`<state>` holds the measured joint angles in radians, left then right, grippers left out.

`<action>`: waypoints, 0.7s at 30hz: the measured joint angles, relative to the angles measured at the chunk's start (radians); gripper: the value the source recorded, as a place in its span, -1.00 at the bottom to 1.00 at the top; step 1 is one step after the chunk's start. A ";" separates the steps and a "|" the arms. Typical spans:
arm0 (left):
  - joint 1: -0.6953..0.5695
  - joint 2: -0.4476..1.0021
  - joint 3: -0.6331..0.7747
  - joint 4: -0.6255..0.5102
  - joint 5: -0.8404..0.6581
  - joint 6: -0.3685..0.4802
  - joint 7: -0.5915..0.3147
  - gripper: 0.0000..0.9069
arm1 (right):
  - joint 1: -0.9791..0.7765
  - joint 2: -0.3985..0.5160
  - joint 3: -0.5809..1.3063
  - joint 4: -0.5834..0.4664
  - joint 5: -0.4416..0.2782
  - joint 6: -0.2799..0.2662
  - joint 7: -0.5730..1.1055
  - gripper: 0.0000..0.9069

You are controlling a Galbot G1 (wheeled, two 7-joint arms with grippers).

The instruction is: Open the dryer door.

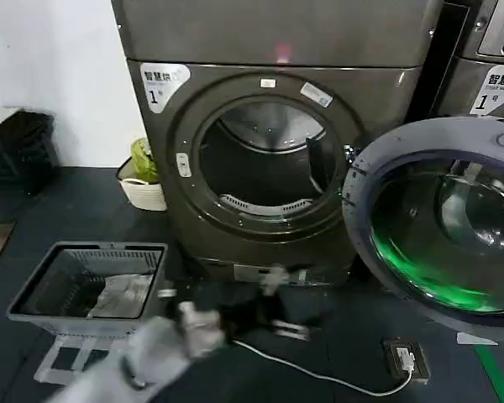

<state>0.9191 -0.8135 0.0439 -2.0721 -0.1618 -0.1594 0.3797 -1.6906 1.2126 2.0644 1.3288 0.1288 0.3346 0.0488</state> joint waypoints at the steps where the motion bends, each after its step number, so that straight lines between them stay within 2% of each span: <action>1: 0.016 0.050 -0.031 -0.001 0.022 -0.012 -0.008 1.00 | 0.002 -0.001 -0.005 -0.002 0.001 0.000 -0.003 1.00; 7: 0.112 0.318 -0.194 0.054 0.258 -0.186 -0.075 1.00 | 0.010 -0.021 -0.027 -0.025 0.004 -0.012 -0.012 1.00; 12: 0.174 0.459 -0.319 0.174 0.632 -0.383 -0.091 1.00 | 0.011 -0.026 -0.028 -0.040 0.031 -0.049 -0.027 1.00; 16: 0.233 0.502 -0.423 0.249 0.960 -0.518 -0.076 1.00 | 0.010 -0.018 -0.037 -0.040 0.075 -0.075 -0.042 1.00; 21: 0.250 0.505 -0.482 0.285 1.340 -0.619 -0.026 1.00 | 0.007 -0.019 -0.037 -0.045 0.098 -0.078 -0.050 1.00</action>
<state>1.1693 -0.3088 -0.4384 -1.7870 1.1786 -0.7784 0.3540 -1.6835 1.1940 2.0270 1.2837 0.2269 0.2569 -0.0017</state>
